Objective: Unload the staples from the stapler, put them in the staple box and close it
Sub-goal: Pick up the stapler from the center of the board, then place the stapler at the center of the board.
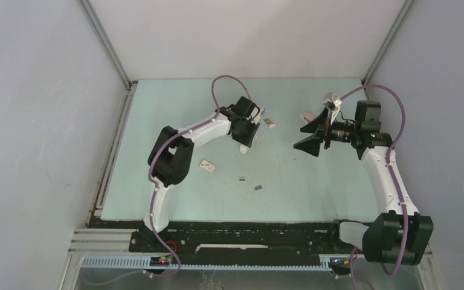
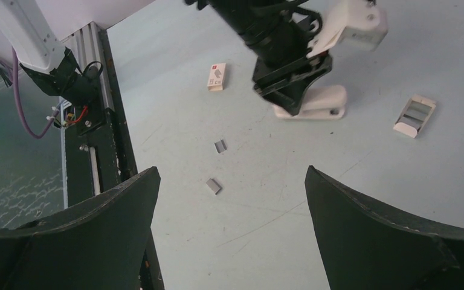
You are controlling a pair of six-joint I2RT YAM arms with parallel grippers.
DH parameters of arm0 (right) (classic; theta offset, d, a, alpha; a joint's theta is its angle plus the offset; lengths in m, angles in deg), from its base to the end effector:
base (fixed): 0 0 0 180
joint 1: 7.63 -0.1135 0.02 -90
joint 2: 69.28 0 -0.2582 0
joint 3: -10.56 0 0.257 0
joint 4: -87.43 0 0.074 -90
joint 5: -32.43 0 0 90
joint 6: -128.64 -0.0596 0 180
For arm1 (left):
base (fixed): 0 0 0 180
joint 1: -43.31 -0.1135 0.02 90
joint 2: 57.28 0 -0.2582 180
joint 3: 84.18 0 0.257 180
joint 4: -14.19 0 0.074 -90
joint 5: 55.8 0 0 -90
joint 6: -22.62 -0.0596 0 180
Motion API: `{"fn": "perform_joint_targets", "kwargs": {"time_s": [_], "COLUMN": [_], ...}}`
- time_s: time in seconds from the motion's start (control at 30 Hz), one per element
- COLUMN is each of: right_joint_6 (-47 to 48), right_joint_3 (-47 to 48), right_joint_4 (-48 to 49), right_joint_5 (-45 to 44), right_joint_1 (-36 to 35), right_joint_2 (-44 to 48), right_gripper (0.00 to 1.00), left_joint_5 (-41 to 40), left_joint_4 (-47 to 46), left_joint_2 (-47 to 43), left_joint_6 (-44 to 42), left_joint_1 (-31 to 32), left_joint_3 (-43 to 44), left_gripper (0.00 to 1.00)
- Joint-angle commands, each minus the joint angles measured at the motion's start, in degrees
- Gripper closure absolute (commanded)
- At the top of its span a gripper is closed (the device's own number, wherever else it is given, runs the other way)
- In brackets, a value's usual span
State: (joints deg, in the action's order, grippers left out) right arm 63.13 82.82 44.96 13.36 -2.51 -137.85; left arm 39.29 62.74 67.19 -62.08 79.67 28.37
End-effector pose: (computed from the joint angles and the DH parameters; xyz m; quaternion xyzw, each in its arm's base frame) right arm 0.2590 0.0333 0.3118 -0.3708 0.6818 0.4159 0.4741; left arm 0.3861 -0.2908 0.1572 0.2695 0.9277 -0.1307 0.2227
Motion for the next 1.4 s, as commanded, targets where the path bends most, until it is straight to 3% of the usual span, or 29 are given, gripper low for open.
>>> {"fn": "perform_joint_targets", "kwargs": {"time_s": [0.0, 0.3, 0.97, 1.13, 1.37], "right_joint_6": [1.4, 1.8, 3.6, 3.9, 3.9], "right_joint_3": [-0.1, -0.1, -0.1, -0.1, -0.1], "right_joint_4": [-0.3, -0.8, -2.0, -2.1, -2.3], "right_joint_5": [1.7, 3.5, 3.6, 3.6, 3.8], "right_joint_1": [-0.9, -2.8, -2.2, -2.0, -1.4], "right_joint_2": [2.0, 2.1, 2.5, 2.2, 2.3], "right_gripper": [0.01, 0.01, 0.01, 0.01, 0.01], "left_joint_5": [-0.4, -2.2, -2.0, -2.2, -2.5], "left_joint_4": [-3.9, -10.9, -11.8, -11.7, -11.6], "left_joint_2": [-11.1, -13.9, -15.8, -15.6, -15.6], "left_joint_6": [0.0, 7.8, 7.1, 7.3, 7.3], "left_joint_1": [5.7, 11.8, 14.4, 14.5, 14.5], "left_joint_3": [-6.3, -11.9, -17.2, -17.2, -17.4], "left_gripper": [0.88, 0.88, 0.86, 0.83, 0.71]}}
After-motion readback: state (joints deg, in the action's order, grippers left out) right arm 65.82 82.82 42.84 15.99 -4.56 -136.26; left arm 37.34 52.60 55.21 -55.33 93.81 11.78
